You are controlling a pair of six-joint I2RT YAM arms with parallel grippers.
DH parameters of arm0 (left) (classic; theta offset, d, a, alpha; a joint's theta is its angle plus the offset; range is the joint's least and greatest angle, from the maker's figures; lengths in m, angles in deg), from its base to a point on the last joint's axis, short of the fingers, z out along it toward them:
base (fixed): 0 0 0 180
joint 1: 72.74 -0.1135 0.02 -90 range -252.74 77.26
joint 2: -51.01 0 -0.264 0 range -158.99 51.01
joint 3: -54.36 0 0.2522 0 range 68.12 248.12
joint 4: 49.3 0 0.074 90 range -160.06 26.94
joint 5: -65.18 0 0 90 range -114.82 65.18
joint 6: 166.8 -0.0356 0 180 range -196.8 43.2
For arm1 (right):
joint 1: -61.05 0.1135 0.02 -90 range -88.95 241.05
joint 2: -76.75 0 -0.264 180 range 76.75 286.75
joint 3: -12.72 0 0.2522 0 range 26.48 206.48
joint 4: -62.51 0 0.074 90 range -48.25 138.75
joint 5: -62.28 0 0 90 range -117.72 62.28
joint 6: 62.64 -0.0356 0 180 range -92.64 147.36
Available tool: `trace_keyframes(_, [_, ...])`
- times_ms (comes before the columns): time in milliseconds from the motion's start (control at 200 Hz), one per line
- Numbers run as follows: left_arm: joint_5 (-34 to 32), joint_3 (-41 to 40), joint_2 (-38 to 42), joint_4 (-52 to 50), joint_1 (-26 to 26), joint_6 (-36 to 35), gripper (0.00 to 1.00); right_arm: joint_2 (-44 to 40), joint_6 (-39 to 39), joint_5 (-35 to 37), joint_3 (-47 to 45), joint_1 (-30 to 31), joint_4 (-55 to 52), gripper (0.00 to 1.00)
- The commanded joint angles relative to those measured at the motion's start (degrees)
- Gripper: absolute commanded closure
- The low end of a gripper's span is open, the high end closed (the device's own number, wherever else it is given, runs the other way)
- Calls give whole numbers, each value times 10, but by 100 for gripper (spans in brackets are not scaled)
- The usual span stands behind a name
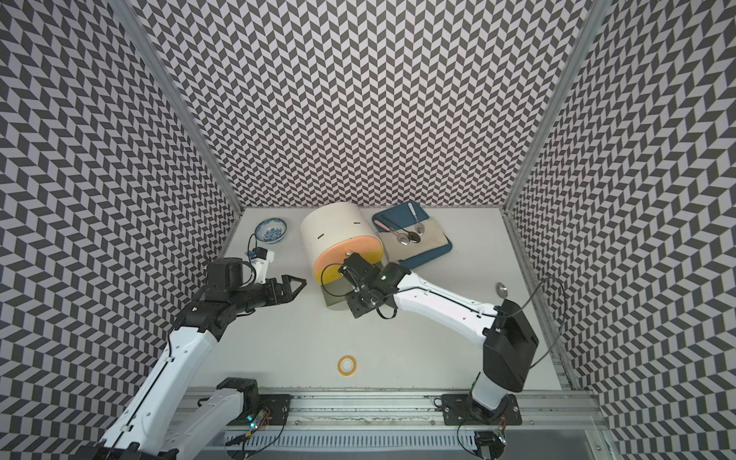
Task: Place the transparent tape into the drawer according to color
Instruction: Place the tape in the drawer.
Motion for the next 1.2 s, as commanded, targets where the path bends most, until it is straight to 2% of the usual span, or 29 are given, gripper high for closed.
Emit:
trace_keyframes(0, [19,-15,18,-6,-3,8,0,-9,8,22,20,-19,23,87])
trace_keyframes(391, [34,-48,49,-16,2,19,0,10,24,20,9,-84,99,90])
trace_keyframes(721, [22,-61,60,-29,30,31,0,34,25,8,-30,-99,159,88])
trace_keyframes(821, [14,-66,61,-30,49,40,0,38,22,5,-45,-99,173,81])
trace_keyframes(941, [-14,-67,59,-34,88,61,0,34,19,2,-58,-99,183,64])
trace_keyframes(1197, [-65,-71,46,-48,172,91,0,-22,20,1,-81,-100,172,39])
